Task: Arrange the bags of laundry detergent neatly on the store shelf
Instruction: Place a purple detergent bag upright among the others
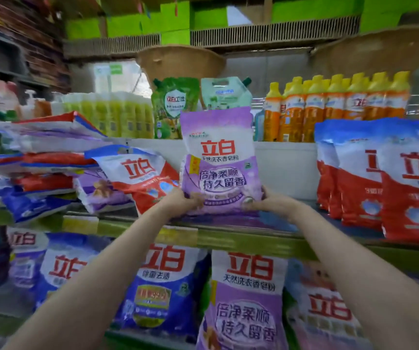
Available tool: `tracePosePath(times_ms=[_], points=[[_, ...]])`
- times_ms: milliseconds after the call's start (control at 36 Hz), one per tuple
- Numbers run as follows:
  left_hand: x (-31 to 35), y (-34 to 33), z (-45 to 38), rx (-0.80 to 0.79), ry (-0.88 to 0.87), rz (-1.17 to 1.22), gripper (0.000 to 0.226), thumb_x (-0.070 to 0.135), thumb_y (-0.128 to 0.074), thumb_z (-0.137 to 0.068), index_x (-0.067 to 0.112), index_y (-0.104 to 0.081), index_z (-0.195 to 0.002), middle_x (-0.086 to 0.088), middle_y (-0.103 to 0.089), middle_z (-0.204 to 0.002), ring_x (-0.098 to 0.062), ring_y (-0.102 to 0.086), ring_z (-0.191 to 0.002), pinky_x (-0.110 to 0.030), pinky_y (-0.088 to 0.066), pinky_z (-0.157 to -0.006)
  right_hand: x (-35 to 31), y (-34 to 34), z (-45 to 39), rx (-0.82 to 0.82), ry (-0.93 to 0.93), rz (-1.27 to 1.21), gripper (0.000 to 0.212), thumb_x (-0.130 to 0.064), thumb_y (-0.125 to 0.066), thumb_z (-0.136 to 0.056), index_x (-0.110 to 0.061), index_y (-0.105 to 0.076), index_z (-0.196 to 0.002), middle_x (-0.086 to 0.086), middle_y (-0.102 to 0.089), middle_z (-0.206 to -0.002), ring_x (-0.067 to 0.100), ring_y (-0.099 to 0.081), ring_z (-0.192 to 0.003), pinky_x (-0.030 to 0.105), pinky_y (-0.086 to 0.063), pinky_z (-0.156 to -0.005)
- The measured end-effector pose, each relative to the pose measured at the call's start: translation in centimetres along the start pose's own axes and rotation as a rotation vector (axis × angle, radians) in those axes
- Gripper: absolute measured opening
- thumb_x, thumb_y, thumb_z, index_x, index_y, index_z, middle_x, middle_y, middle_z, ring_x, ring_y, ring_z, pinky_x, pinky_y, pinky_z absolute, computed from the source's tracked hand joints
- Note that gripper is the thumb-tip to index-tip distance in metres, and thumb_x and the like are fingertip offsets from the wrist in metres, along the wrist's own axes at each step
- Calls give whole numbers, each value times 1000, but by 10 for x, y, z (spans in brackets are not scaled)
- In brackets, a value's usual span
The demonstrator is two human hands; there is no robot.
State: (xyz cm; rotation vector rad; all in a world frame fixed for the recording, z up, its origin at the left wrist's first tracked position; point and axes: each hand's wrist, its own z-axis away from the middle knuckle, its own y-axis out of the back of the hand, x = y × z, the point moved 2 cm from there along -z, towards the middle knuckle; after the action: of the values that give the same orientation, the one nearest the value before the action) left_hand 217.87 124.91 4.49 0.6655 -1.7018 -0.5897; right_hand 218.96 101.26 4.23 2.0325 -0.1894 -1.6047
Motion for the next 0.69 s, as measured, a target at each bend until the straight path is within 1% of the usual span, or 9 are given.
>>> tracePosePath(times_ms=[139, 194, 278, 333, 389, 472, 528, 611, 694], points=[[9, -13, -12, 25, 21, -186, 41, 24, -73, -79, 18, -36, -60, -5, -48, -81, -18, -48, -84, -26, -40, -70, 7, 8, -13, 60, -19, 30, 40, -4, -68, -82, -5, -57, -120, -2, -65, -93, -8, -59, -63, 2, -39, -49], [13, -19, -18, 29, 48, -72, 36, 21, -70, -82, 16, -38, -65, -2, -49, -87, -12, -45, -88, -20, -32, -66, 13, 16, -20, 80, -24, 25, 45, -6, -72, -78, -4, -57, -121, 4, -66, -112, 3, -63, -80, 5, -46, -60], [19, -35, -40, 91, 78, 191, 33, 18, -69, -72, 6, -50, -95, -10, -60, -106, -22, -58, -104, -26, -48, -87, 10, 33, -25, 154, -23, 57, 42, -3, -72, -78, -8, -56, -117, 0, -63, -112, 0, -64, -77, 6, -47, -64], [22, -45, -63, 180, 63, 329, 22, 17, -62, -68, 11, -54, -88, -21, -64, -107, -34, -62, -105, -38, -52, -91, 10, 50, -31, 263, -11, 92, 46, -8, -75, -76, -5, -56, -118, 2, -63, -117, 10, -64, -89, 9, -49, -72], [21, -59, -96, 210, 27, 391, 21, 20, -64, -60, 14, -59, -79, -26, -66, -97, -38, -64, -100, -32, -50, -84, 11, 62, -34, 393, 8, 113, 44, -5, -74, -77, -4, -55, -117, 2, -62, -111, 16, -58, -97, 3, -46, -65], [41, -74, -100, 122, -31, 350, 14, 13, -67, -73, 14, -55, -79, -7, -62, -77, -22, -60, -88, -29, -44, -80, 21, 71, -37, 482, -18, 209, 37, -1, -67, -82, -8, -59, -117, 9, -61, -106, 18, -55, -100, 13, -45, -62], [44, -88, -100, 23, -35, 218, 12, 13, -60, -87, 8, -52, -95, -10, -60, -89, -21, -58, -96, -30, -44, -82, 33, 66, -36, 406, -206, 501, 30, -17, -56, -93, -6, -57, -122, 14, -59, -117, 25, -56, -112, 26, -43, -79], [43, -92, -99, 32, -54, 86, 50, 30, -51, -93, 1, -39, -130, -19, -60, -112, -33, -59, -109, -39, -45, -91, 47, 66, -41, 363, -363, 631, 42, -25, -38, -101, 5, -50, -127, 23, -51, -133, 32, -50, -122, 31, -40, -94], [43, -88, -91, 6, -80, 47, 47, 24, -52, -93, 6, -37, -134, 3, -56, -90, -24, -60, -100, -30, -43, -82, 52, 66, -47, 400, -386, 596, 41, -21, -38, -99, 4, -46, -130, 24, -50, -131, 33, -49, -122, 33, -40, -97]])
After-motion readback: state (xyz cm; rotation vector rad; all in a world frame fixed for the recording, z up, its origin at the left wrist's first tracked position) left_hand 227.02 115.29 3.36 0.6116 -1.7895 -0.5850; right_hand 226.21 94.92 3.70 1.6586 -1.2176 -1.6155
